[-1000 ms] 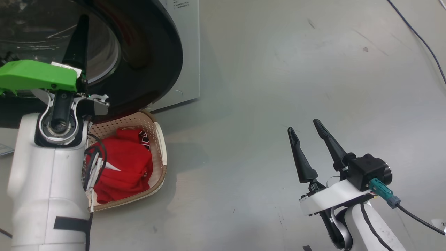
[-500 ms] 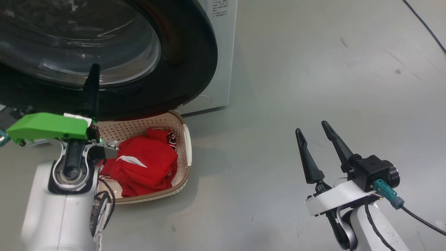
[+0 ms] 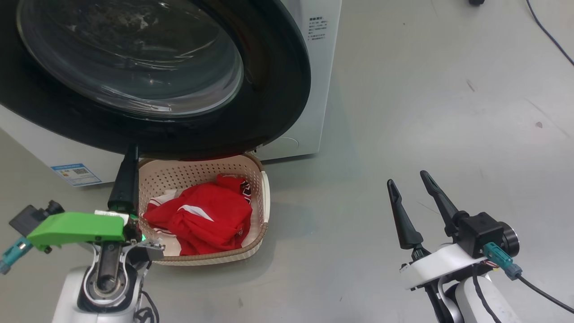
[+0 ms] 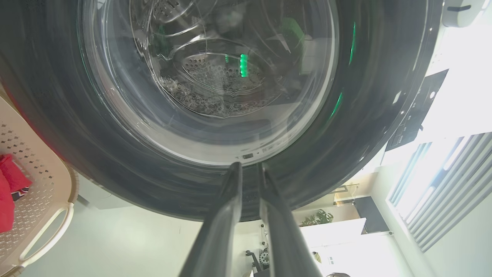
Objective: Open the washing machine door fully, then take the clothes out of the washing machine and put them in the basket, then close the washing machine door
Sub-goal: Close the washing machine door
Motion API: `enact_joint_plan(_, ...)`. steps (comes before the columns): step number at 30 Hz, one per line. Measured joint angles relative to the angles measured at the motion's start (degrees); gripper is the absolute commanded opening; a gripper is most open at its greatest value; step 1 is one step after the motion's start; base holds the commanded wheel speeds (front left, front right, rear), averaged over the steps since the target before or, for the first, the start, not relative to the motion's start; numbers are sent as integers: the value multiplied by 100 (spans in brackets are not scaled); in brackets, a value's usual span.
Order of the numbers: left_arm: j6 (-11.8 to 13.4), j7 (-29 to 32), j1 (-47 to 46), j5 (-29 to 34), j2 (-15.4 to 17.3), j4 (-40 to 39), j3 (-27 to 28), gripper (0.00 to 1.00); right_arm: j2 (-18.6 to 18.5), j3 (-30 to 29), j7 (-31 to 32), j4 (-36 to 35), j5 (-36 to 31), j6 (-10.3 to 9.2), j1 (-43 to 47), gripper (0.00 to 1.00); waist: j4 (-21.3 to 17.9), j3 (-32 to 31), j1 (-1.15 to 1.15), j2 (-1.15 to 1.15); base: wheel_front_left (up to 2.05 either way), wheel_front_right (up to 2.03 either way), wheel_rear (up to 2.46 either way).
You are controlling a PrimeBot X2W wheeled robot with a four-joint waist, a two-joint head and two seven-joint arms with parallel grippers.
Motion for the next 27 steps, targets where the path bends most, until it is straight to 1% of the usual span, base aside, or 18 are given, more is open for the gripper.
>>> enact_joint_plan(1,0,-30,63,-21,3,-29,-42,48,-1,-24,0,1,0,0,23,100,30,-21,0,0,0,0,0)
enact_joint_plan(2,0,-59,140,-48,3,-70,-88,86,-1,-42,0,0,0,0,46,100,60,-42,0,0,0,0,0)
enact_joint_plan(3,0,-63,228,-86,3,-120,-124,100,0,-52,0,1,0,0,72,100,91,-63,0,0,0,0,0)
enact_joint_plan(7,0,-222,535,-51,7,-218,-193,100,3,-89,0,1,-1,-3,112,100,207,-139,0,0,0,0,0)
enact_joint_plan(10,0,-407,701,396,9,-302,-229,100,3,-169,0,1,-1,-4,140,100,292,-193,0,0,0,0,0)
enact_joint_plan(13,0,-667,835,1094,114,-299,-312,100,1,-241,0,0,-2,-5,221,100,374,-250,0,0,0,0,0)
enact_joint_plan(20,-1,-1452,983,2878,736,-220,-497,100,5,-271,0,1,-58,-11,286,100,530,-385,0,0,0,0,0)
enact_joint_plan(22,-1,-1543,1015,3424,889,-176,-544,100,7,-270,0,2,-59,-11,310,100,553,-424,0,0,0,0,0)
enact_joint_plan(24,84,-1568,1037,4011,1050,-189,-626,100,7,-269,0,-1,-74,-11,322,100,567,-455,0,0,0,0,0)
enact_joint_plan(27,296,-1568,1037,4632,1120,-214,-705,100,8,-270,0,0,-114,-7,324,100,570,-498,0,0,0,0,0)
